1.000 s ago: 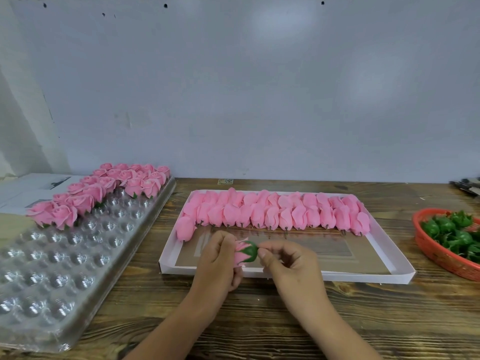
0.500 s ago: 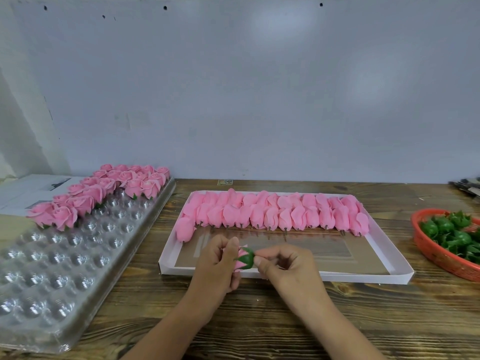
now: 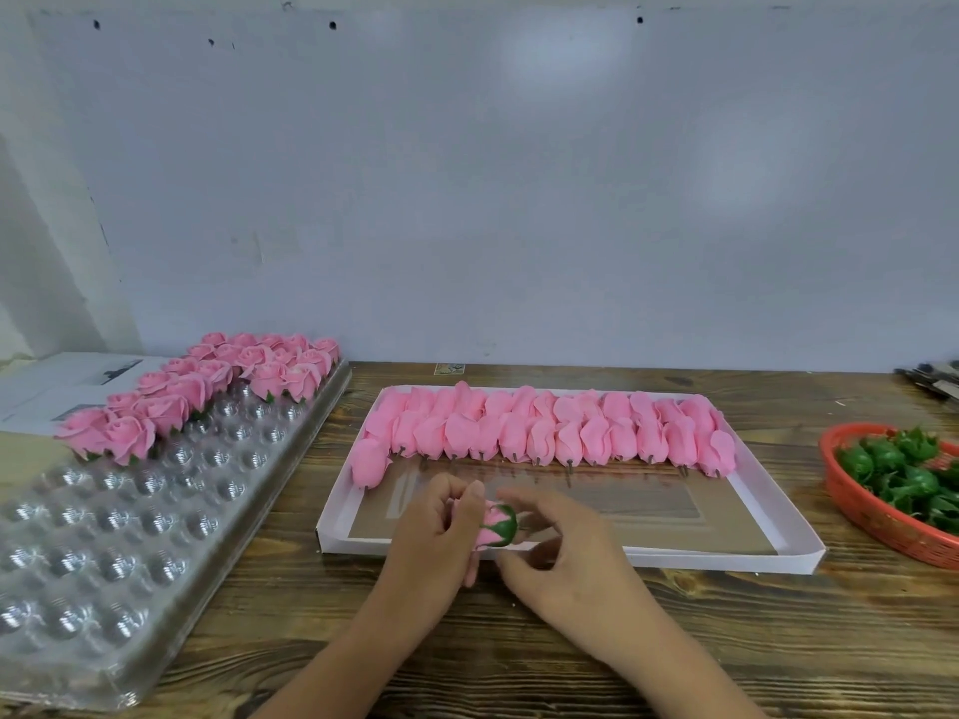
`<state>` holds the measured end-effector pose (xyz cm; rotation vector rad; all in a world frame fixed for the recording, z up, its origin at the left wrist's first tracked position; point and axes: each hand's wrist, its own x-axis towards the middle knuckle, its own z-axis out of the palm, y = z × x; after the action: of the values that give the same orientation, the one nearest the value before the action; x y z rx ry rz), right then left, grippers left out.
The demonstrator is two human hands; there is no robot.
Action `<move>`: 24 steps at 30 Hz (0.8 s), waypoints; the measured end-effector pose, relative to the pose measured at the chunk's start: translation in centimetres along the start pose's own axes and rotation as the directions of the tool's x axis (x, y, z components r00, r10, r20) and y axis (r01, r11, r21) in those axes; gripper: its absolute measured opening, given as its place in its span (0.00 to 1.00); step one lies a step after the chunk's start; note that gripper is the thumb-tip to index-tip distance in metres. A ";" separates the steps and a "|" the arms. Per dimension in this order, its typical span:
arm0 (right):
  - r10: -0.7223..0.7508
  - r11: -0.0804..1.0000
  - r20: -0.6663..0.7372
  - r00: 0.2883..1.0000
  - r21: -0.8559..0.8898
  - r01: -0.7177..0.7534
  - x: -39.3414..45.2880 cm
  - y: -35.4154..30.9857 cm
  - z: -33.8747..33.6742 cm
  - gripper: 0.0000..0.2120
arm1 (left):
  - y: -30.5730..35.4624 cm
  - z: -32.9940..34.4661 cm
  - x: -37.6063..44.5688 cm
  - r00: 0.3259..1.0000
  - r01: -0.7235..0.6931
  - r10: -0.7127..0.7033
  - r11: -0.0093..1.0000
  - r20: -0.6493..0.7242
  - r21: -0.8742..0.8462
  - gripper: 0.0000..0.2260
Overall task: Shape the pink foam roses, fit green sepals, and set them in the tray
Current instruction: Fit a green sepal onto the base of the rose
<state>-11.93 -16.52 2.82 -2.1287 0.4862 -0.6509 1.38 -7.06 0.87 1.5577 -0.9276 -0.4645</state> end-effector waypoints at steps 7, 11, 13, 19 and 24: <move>0.070 0.955 -0.020 0.997 0.289 -0.061 0.5 0.4 0.3 0.15 | 0.4 0.3 0.0 0.997 -0.061 0.058 0.997 -0.047 -0.052 0.16; 0.068 0.864 0.046 0.997 0.496 -0.082 0.4 0.4 0.7 0.15 | 0.4 0.2 0.0 0.991 -0.128 0.127 0.992 -0.038 -0.015 0.17; 0.060 0.869 0.045 0.997 0.489 -0.074 0.3 0.5 0.9 0.17 | 0.8 0.2 -0.1 0.988 -0.155 0.155 0.988 -0.014 -0.013 0.16; -0.003 0.960 0.016 1.000 0.281 -0.001 0.1 0.5 1.1 0.17 | 1.0 0.1 -0.3 0.984 -0.177 0.178 0.984 -0.019 0.035 0.17; -0.006 0.973 0.055 0.998 0.231 -0.007 -0.1 0.4 1.3 0.15 | 1.4 -0.2 -0.3 0.953 -0.244 0.254 0.967 -0.166 0.077 0.16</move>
<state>-11.23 -15.90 1.78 -1.9208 0.3614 -0.6149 0.95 -6.67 2.23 1.4797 -0.9910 -0.1215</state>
